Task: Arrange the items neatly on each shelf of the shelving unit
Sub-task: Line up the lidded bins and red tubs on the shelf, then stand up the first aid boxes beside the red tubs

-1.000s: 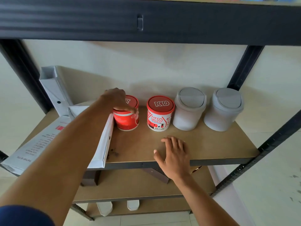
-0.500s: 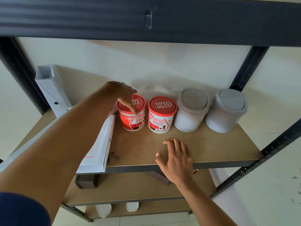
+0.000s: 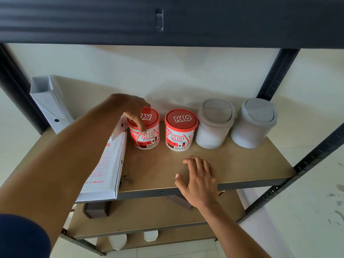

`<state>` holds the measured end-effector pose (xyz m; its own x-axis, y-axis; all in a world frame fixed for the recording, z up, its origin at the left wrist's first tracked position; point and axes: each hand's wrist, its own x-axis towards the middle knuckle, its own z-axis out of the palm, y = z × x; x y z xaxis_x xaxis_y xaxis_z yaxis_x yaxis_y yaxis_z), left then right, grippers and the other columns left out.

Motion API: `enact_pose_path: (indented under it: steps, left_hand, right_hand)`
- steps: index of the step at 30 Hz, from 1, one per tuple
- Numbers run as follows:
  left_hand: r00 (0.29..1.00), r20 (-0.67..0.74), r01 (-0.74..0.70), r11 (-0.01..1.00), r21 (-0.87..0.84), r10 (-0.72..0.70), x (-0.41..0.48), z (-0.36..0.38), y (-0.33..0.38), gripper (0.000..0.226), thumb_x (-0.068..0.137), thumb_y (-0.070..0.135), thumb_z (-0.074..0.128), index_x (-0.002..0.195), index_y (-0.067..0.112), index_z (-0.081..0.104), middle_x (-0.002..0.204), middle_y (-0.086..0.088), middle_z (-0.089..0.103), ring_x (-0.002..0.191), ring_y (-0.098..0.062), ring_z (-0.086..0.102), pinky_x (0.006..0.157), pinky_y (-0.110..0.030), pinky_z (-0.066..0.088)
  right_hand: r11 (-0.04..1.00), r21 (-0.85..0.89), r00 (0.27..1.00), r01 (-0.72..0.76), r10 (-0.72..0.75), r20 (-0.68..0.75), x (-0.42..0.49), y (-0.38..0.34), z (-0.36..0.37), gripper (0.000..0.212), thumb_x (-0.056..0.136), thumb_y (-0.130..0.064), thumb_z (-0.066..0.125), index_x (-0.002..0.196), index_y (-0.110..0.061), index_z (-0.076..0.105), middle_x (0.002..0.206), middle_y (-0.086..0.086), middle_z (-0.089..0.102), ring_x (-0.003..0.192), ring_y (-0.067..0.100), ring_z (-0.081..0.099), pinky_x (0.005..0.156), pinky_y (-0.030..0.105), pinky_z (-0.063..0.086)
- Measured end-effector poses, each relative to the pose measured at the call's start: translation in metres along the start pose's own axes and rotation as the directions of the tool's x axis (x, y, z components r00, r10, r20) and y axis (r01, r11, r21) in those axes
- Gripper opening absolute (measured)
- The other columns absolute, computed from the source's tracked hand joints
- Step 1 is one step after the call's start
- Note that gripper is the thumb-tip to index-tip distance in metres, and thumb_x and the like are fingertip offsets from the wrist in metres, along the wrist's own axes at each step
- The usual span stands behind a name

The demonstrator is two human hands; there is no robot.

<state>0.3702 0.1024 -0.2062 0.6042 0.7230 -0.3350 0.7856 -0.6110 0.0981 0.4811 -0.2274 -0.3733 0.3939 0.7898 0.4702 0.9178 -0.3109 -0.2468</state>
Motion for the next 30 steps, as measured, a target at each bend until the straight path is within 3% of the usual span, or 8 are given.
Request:
enact_pose_path:
  steps: [4, 8, 12, 16, 19, 24, 30]
  left_hand:
    - [0.999, 0.017, -0.047, 0.999, -0.025, 0.048, -0.055, -0.01, 0.015, 0.122, 0.046, 0.071, 0.09, 0.15, 0.045, 0.032, 0.144, 0.006, 0.055, 0.126, -0.02, 0.057, 0.088, -0.031, 0.049]
    - [0.989, -0.1, -0.108, 0.994, 0.03, 0.11, -0.09, -0.007, 0.013, 0.126, 0.059, 0.077, 0.08, 0.159, 0.03, 0.019, 0.159, -0.002, 0.04, 0.14, -0.029, 0.044, 0.11, -0.044, 0.042]
    - [0.939, -0.286, -0.162, 0.98, 0.113, 0.189, -0.129, -0.002, -0.003, 0.111, 0.057, 0.091, 0.064, 0.148, 0.031, 0.045, 0.143, -0.001, 0.059, 0.128, -0.028, 0.057, 0.107, -0.041, 0.041]
    - [0.885, -0.418, -0.191, 0.979, 0.07, 0.203, -0.162, 0.005, -0.027, 0.103, 0.054, 0.097, 0.055, 0.136, 0.035, 0.056, 0.139, 0.007, 0.062, 0.125, -0.022, 0.059, 0.105, -0.04, 0.041]
    - [0.865, -0.457, -0.187, 0.978, 0.094, 0.209, -0.18, 0.013, -0.05, 0.09, 0.062, 0.089, 0.063, 0.134, 0.035, 0.056, 0.139, 0.006, 0.061, 0.125, -0.023, 0.059, 0.104, -0.042, 0.042]
    - [0.862, -0.461, -0.143, 0.974, 0.175, 0.21, -0.194, 0.036, -0.086, 0.1, 0.06, 0.084, 0.071, 0.141, 0.032, 0.046, 0.145, 0.005, 0.054, 0.129, -0.022, 0.053, 0.108, -0.045, 0.04]
    - [0.834, -0.486, -0.147, 0.954, 0.262, 0.262, -0.182, 0.056, -0.098, 0.081, 0.075, 0.042, 0.084, 0.142, 0.028, 0.041, 0.141, 0.001, 0.054, 0.123, -0.022, 0.053, 0.097, -0.041, 0.048]
  right_hand:
    - [1.0, -0.011, 1.0, -0.012, 0.013, 0.013, 0.0, -0.002, 0.0, 0.046, 0.088, -0.057, 0.053, 0.118, -0.024, 0.063, 0.122, -0.004, 0.062, 0.108, 0.024, 0.056, 0.1, 0.042, 0.045]
    - [0.999, -0.032, 0.999, -0.011, 0.012, 0.044, 0.0, -0.004, -0.001, 0.048, 0.09, -0.059, 0.049, 0.12, -0.024, 0.062, 0.124, -0.003, 0.061, 0.111, 0.024, 0.055, 0.102, 0.043, 0.044]
    - [0.999, -0.024, 0.996, -0.031, 0.033, 0.08, 0.003, -0.022, -0.004, 0.05, 0.091, -0.064, 0.044, 0.119, -0.026, 0.062, 0.121, -0.005, 0.06, 0.113, 0.024, 0.054, 0.105, 0.049, 0.04]
    - [0.997, 0.049, 0.995, 0.06, -0.063, 0.073, 0.011, -0.08, -0.005, 0.048, 0.092, -0.065, 0.045, 0.114, -0.026, 0.064, 0.113, -0.007, 0.061, 0.106, 0.021, 0.055, 0.096, 0.045, 0.044]
    - [0.99, 0.114, 0.99, 0.08, -0.092, 0.108, 0.02, -0.116, 0.003, 0.051, 0.093, -0.064, 0.041, 0.116, -0.025, 0.063, 0.115, -0.006, 0.061, 0.11, 0.021, 0.056, 0.095, 0.041, 0.047]
    - [0.994, 0.086, 0.979, 0.063, -0.079, 0.188, 0.027, -0.136, 0.021, 0.061, 0.092, -0.067, 0.032, 0.122, -0.022, 0.061, 0.119, -0.003, 0.061, 0.117, 0.024, 0.056, 0.097, 0.043, 0.048]
    - [0.998, 0.003, 0.994, 0.059, -0.058, 0.097, 0.019, -0.129, 0.03, 0.048, 0.094, -0.064, 0.042, 0.111, -0.024, 0.063, 0.11, -0.005, 0.063, 0.107, 0.021, 0.059, 0.092, 0.04, 0.05]
